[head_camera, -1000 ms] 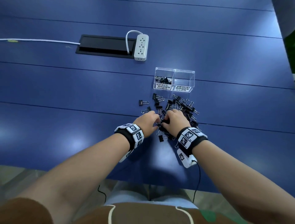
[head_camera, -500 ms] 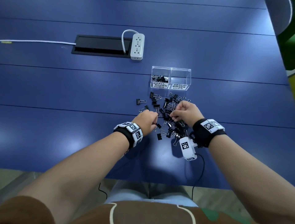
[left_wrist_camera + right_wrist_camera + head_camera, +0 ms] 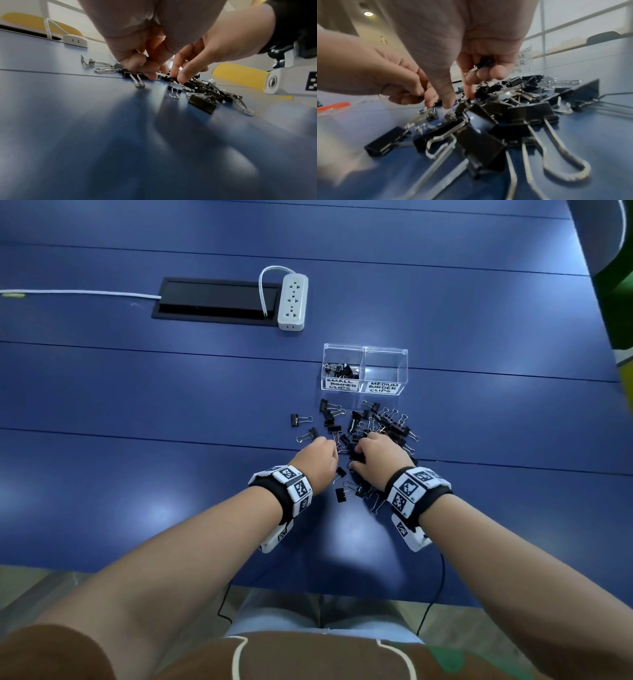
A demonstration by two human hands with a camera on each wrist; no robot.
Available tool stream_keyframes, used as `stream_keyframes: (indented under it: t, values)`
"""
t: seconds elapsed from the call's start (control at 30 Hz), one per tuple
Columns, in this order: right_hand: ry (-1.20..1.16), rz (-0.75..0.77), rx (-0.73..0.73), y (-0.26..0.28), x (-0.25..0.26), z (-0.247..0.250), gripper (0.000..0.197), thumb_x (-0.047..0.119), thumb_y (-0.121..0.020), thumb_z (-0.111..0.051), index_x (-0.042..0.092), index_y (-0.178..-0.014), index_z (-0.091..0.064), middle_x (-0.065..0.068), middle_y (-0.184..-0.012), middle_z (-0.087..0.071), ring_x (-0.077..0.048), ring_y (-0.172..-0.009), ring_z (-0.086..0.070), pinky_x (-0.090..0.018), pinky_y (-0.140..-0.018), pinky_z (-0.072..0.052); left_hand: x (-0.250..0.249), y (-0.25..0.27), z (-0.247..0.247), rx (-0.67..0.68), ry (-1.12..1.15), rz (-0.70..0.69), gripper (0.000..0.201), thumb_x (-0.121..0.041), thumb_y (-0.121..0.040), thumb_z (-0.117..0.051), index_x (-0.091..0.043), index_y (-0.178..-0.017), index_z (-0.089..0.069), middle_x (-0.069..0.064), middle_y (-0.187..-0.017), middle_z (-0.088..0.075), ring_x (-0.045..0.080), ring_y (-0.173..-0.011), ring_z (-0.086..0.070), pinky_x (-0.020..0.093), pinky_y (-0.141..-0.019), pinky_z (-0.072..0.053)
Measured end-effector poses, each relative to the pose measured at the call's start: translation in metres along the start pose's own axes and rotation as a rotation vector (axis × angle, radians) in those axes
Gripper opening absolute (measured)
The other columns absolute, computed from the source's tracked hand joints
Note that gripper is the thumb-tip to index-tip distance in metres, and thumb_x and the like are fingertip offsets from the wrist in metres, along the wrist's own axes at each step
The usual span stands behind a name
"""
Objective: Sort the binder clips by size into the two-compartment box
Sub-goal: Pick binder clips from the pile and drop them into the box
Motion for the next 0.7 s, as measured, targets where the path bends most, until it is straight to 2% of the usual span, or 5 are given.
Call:
stream_keyframes:
  t: [0.17,0.4,0.5,0.57,0.7]
  values:
    - [-0.032,-0.024,-0.018,-0.002,0.004,-0.005,0.033,0.026,-0.087,-0.061,0.007,-0.113,-0.055,-0.009,-0.118,-0.053,-0.028,-0.113,-0.051,-0.04,-0.093,-0.047,-0.006,0.004,-0.008,0.01,-0.112,-0.032,0.023,-0.027,-0.09,-0.056,-0.009,-0.103,-0.052,0.011,-0.112,-0.047,0.03,-0.097,-0.054,0.043,-0.085,-0.048]
    - [-0.29,-0.135,-0.06,-0.011,-0.008,0.022,0.019,0.024,-0.084,-0.059,0.005,-0.087,-0.061,-0.006,-0.082,-0.06,-0.023,-0.075,-0.056,-0.032,-0.068,-0.048,-0.006,0.0,-0.01,0.034,-0.118,-0.027,0.022,-0.024,-0.09,-0.056,-0.009,-0.105,-0.052,0.011,-0.115,-0.047,0.032,-0.101,-0.054,0.045,-0.088,-0.047]
    - [-0.465,-0.156,-0.17,-0.025,-0.016,0.059,0.004,0.019,-0.083,-0.06,0.014,-0.083,-0.061,-0.001,-0.08,-0.061,-0.014,-0.067,-0.056,-0.024,-0.062,-0.047,-0.009,0.0,-0.009,0.044,-0.101,-0.05,0.018,-0.019,-0.09,-0.054,-0.007,-0.104,-0.049,0.012,-0.111,-0.049,0.032,-0.091,-0.053,0.042,-0.081,-0.046]
    - [-0.553,-0.161,-0.256,-0.039,-0.018,0.088,0.009,0.013,-0.082,-0.06,0.019,-0.075,-0.061,0.002,-0.074,-0.062,-0.011,-0.061,-0.056,-0.019,-0.054,-0.045,-0.014,0.0,-0.008,0.036,-0.101,-0.102,0.011,-0.013,-0.09,-0.052,-0.008,-0.098,-0.047,0.013,-0.105,-0.052,0.029,-0.08,-0.048,0.041,-0.076,-0.044]
    - [-0.627,-0.124,-0.321,-0.073,-0.008,0.132,0.016,0.007,-0.082,-0.06,0.02,-0.073,-0.06,-0.004,-0.083,-0.067,-0.02,-0.07,-0.062,-0.032,-0.068,-0.056,-0.015,0.001,-0.007,0.039,-0.071,-0.149,0.011,-0.003,-0.087,-0.047,-0.012,-0.088,-0.04,0.011,-0.086,-0.051,0.026,-0.071,-0.043,0.041,-0.07,-0.042]
Point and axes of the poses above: each hand's wrist, its own y-axis away from the middle knuckle, its own z-axis out of the back of the hand, x = y × z, the point moved 10 cm from there along -y, towards the middle knuckle
